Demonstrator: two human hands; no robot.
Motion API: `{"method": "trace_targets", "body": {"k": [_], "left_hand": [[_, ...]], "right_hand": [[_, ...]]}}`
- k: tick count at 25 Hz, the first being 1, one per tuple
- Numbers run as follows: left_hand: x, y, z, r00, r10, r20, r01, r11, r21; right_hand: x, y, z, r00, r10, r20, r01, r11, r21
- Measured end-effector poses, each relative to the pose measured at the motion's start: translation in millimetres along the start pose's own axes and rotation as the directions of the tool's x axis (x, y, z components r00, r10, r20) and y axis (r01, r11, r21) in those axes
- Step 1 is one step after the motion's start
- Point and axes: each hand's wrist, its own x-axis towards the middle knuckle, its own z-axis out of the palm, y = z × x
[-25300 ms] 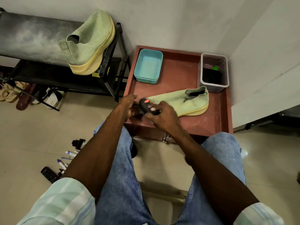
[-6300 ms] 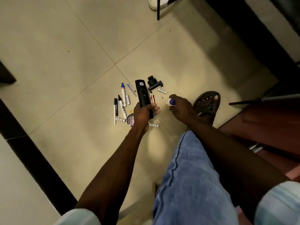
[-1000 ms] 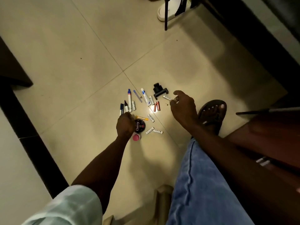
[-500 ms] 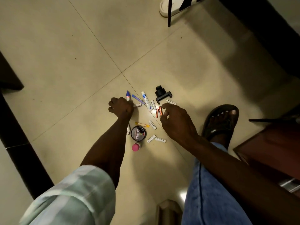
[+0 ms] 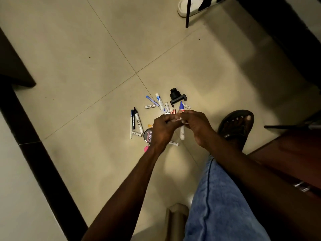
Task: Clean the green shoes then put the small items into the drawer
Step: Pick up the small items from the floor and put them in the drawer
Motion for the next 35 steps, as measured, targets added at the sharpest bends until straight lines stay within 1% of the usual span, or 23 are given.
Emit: {"method": "trace_targets", "body": {"k": [1,2,3,4,5,6,7,9,11,13,14,16,17,18,19,20,23,24,27,29,32,34,35], "left_hand": [[4,-5,-5,0.999,-0.03,-0.046,0.029,0.999,-0.019],[12,-12,-14,0.983,-0.067,-0.168,0.065,0.998,-0.016],[23,-22,-25,0.937,-0.109,-0.333,0.124,0.992,0.022],[33,-32,-37,0.865,-0.142,-0.482,0.213,0.972,0.096],[44,-42,-48,0.805,-0.163,-0.57,0.322,0.928,0.188],[53,-51,-57,0.781,-0.179,-0.599,0.406,0.874,0.268],[61,-58,-62,0.787,-0.19,-0.587,0.449,0.829,0.333],[76,-69,-68,0.823,-0.179,-0.54,0.454,0.778,0.434],[83,-73,-71,0.836,-0.17,-0.522,0.445,0.768,0.461],[82,-74,-73,0.826,-0.146,-0.545,0.408,0.821,0.398],[80,-75,-75,0.805,-0.138,-0.576,0.386,0.86,0.334],[71,-78,-85,0.733,-0.19,-0.653,0.369,0.918,0.147],[68,-81,-93,0.703,-0.23,-0.673,0.38,0.922,0.081],[67,-84,-101,0.684,-0.258,-0.682,0.404,0.913,0.06],[67,-88,-109,0.683,-0.272,-0.678,0.437,0.896,0.08],[68,-91,-116,0.705,-0.274,-0.654,0.456,0.882,0.122],[77,-89,-124,0.806,-0.249,-0.536,0.453,0.844,0.289],[82,-90,-124,0.821,-0.241,-0.517,0.447,0.835,0.321],[87,-88,-125,0.836,-0.217,-0.504,0.451,0.795,0.406],[85,-90,-127,0.867,-0.175,-0.467,0.439,0.712,0.548],[83,-95,-132,0.938,-0.061,-0.343,0.322,0.527,0.787],[86,-93,-132,0.952,-0.052,-0.302,0.289,0.487,0.824],[85,-88,-130,0.942,-0.057,-0.331,0.311,0.515,0.799]], "right_hand": [[1,0,-2,0.997,-0.018,-0.077,0.021,0.999,0.03],[1,-1,-4,0.991,-0.03,-0.129,0.037,0.998,0.048],[1,-1,-5,0.989,-0.034,-0.146,0.043,0.997,0.06],[0,1,-5,0.99,-0.034,-0.137,0.044,0.997,0.065],[-1,3,-5,0.992,-0.039,-0.117,0.046,0.997,0.057],[-2,5,-5,0.994,-0.047,-0.098,0.051,0.998,0.039],[-3,6,-5,0.995,-0.058,-0.082,0.059,0.998,0.016],[-5,6,-7,0.996,-0.075,-0.051,0.074,0.997,-0.015],[-5,6,-8,0.997,-0.071,-0.036,0.07,0.997,-0.033],[-4,7,-7,0.997,-0.072,-0.021,0.071,0.996,-0.054],[-4,7,-7,0.997,-0.074,-0.023,0.072,0.996,-0.059],[-4,7,-5,0.997,-0.07,-0.028,0.068,0.996,-0.063],[-4,8,-4,0.998,-0.064,-0.029,0.062,0.996,-0.066],[-4,8,-3,0.998,-0.057,-0.03,0.055,0.996,-0.067],[-4,8,-3,0.998,-0.052,-0.029,0.05,0.996,-0.07],[-3,9,-2,0.998,-0.051,-0.03,0.048,0.996,-0.075],[-2,11,-3,0.998,-0.047,-0.044,0.043,0.995,-0.085],[-2,11,-4,0.998,-0.043,-0.047,0.039,0.995,-0.086],[-1,12,-4,0.998,-0.036,-0.042,0.033,0.996,-0.083],[-1,13,-5,0.998,-0.036,-0.044,0.032,0.996,-0.078],[-1,14,-5,0.999,-0.027,-0.037,0.024,0.996,-0.081],[0,14,-4,0.999,-0.03,-0.034,0.027,0.996,-0.084],[0,13,-4,0.999,-0.03,-0.036,0.027,0.996,-0.086]]}}
